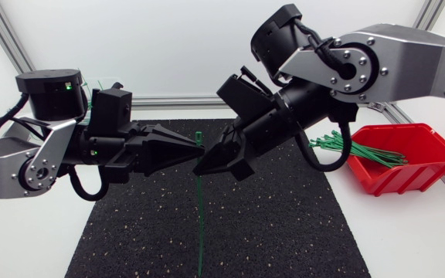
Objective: Take a green cable tie from the red box, thread the tail through the head to close it, then place it in the transparent bin on the left.
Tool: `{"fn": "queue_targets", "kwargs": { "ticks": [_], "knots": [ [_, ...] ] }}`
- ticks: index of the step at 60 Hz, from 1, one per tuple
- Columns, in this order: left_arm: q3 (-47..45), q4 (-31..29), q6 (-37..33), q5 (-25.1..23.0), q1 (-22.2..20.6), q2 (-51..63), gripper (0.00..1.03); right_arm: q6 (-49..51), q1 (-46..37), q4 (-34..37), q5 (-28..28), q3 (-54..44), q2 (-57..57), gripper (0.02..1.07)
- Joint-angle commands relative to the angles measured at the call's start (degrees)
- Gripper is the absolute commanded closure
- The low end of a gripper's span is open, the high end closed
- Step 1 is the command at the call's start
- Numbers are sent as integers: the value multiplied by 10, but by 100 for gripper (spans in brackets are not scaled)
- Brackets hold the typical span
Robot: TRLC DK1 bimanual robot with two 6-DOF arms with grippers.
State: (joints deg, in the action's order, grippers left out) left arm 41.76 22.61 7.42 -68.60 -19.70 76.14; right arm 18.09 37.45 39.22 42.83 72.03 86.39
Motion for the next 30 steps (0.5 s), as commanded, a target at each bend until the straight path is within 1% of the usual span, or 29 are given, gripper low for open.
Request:
{"fn": "queue_targets", "kwargs": {
  "ticks": [1, 23, 30],
  "knots": [
    [4, 12, -8, -9, -3, 5, 94, 10, 0, 0, 4, -11, 8, 102],
    [3, 14, -7, -9, 2, -2, 95, 10, -4, -5, 3, -21, 4, 102],
    [4, 15, -7, -8, 2, -2, 96, 10, -4, -7, 2, -26, 2, 102]
  ]
}}
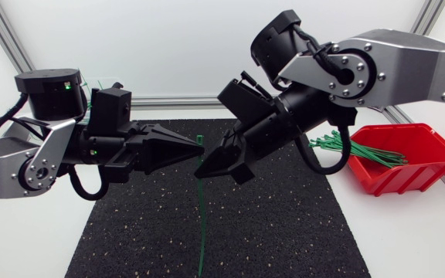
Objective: Take a green cable tie from the red box, thread the tail through the head to close it, then place it in the transparent bin on the left.
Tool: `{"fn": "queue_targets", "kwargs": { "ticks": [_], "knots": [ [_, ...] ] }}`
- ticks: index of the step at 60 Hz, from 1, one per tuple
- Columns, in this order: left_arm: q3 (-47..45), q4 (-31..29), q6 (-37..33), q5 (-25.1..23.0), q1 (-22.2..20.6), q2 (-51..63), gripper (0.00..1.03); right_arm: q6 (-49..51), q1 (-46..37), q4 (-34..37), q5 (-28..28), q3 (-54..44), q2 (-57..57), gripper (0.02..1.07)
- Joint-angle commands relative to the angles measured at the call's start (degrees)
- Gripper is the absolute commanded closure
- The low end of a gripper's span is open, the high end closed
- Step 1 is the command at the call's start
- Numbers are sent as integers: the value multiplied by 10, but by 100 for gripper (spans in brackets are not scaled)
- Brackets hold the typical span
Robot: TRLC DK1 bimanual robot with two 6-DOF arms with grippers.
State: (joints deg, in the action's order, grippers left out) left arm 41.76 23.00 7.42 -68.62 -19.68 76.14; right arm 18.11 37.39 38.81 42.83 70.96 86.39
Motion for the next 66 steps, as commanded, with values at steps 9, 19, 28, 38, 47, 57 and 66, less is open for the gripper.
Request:
{"fn": "queue_targets", "kwargs": {
  "ticks": [9, 19, 28, 38, 47, 57, 66],
  "knots": [
    [3, 10, -7, -8, 0, -3, 97, 10, -6, -7, 1, -20, -5, 102],
    [2, 10, -7, -8, 0, -6, 100, 8, -6, -12, 0, -20, -12, 102],
    [3, 10, -6, -8, 1, -6, 100, 8, -6, -13, 1, -21, -13, 102],
    [8, 7, -1, -8, -2, -6, 100, 7, -6, -13, 0, -22, -21, 102],
    [22, 4, 20, -9, -2, -5, 100, 6, -6, -12, 1, -25, -34, 102],
    [54, 4, 78, -8, -1, -3, 100, 6, -16, -7, 0, -25, -61, 81],
    [86, 3, 136, -2, 3, 12, 100, 9, -32, 14, -1, -23, -98, 60]
  ]
}}
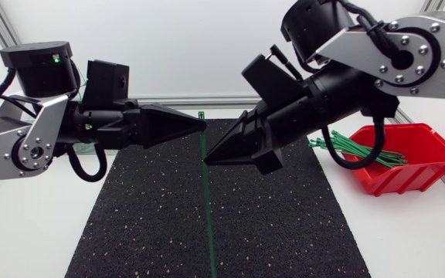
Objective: Take a green cable tie from the red box, thread the tail through the head to close it, then place it in the transparent bin on the left.
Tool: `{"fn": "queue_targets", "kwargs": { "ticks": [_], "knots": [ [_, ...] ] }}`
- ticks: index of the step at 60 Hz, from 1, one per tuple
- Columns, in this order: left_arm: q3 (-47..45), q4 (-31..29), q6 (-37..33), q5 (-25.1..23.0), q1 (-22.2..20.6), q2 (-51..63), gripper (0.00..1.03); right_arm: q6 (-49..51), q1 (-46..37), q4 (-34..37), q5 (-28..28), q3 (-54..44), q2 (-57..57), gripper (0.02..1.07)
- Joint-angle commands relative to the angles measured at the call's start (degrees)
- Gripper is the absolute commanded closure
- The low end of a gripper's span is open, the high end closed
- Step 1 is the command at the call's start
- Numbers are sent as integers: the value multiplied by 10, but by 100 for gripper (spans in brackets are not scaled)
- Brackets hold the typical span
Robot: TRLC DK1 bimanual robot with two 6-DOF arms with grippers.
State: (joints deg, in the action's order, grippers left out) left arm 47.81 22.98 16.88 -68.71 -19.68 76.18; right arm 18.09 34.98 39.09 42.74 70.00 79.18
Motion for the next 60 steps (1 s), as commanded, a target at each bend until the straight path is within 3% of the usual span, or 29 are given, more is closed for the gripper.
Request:
{"fn": "queue_targets", "kwargs": {
  "ticks": [1, 24, 43, 48, 53, 60],
  "knots": [
    [27, 3, 46, 0, 3, 12, 100, 10, -10, 14, 0, -14, -31, 59],
    [78, -53, 126, 8, -29, 16, 100, 87, -55, 63, -25, -49, -115, 27],
    [108, -58, 184, 6, -35, 34, 100, 183, -47, 54, -96, -115, -155, 25],
    [113, -58, 192, 6, -33, 46, 100, 210, -42, 43, -141, -132, -160, 12],
    [113, -58, 192, 7, -30, 53, 100, 255, -32, 40, -179, -146, -168, 12],
    [113, -58, 195, 2, -26, 69, 100, 310, 0, -24, -258, -191, -199, 12]
  ]
}}
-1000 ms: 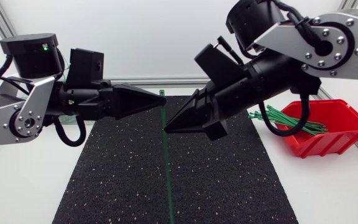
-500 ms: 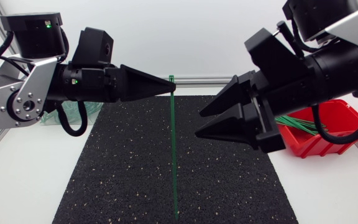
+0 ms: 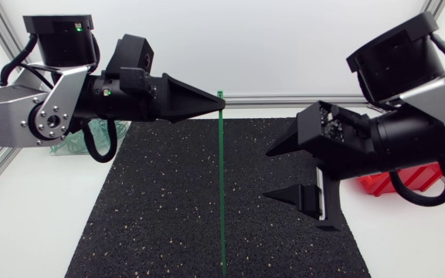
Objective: Take a green cable tie from the red box, thread the tail through the head to close it, then place it in the transparent bin on the left.
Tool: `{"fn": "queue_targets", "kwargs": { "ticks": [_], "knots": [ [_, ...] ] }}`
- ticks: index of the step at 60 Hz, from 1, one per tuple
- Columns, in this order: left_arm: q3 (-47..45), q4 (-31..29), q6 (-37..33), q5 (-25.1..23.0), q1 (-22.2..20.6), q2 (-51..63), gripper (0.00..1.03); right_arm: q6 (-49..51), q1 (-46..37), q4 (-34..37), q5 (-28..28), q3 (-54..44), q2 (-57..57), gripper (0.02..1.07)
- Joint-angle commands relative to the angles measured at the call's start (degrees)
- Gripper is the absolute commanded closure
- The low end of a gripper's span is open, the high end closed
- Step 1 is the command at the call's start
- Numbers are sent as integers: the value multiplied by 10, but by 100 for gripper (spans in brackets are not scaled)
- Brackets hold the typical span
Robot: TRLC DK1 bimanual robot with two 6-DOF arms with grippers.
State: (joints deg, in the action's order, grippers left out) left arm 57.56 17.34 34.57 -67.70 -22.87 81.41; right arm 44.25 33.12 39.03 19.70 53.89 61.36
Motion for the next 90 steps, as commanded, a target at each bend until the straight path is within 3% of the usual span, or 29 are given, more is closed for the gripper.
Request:
{"fn": "queue_targets", "kwargs": {
  "ticks": [1, 6, 18, 43, 63, 74, 90],
  "knots": [
    [17, -1, 21, -11, 7, 21, 100, 61, 23, -31, -41, -38, -22, 12],
    [22, -1, 21, -13, 13, 33, 100, 95, 48, -58, -87, -70, -24, 7],
    [64, -6, 37, -25, 37, 95, 100, 184, 102, -171, -192, -164, -4, 7],
    [132, -37, 37, -55, 72, 168, 100, 303, 174, -392, -290, -222, 66, 7],
    [133, -49, 22, -67, 92, 176, 100, 392, 218, -526, -341, -247, 126, 7],
    [104, -53, -46, -74, 107, 160, 100, 401, 220, -531, -347, -226, 152, 7],
    [74, -78, -230, -78, 104, 147, 100, 399, 228, -534, -358, -216, 180, 7]
  ]
}}
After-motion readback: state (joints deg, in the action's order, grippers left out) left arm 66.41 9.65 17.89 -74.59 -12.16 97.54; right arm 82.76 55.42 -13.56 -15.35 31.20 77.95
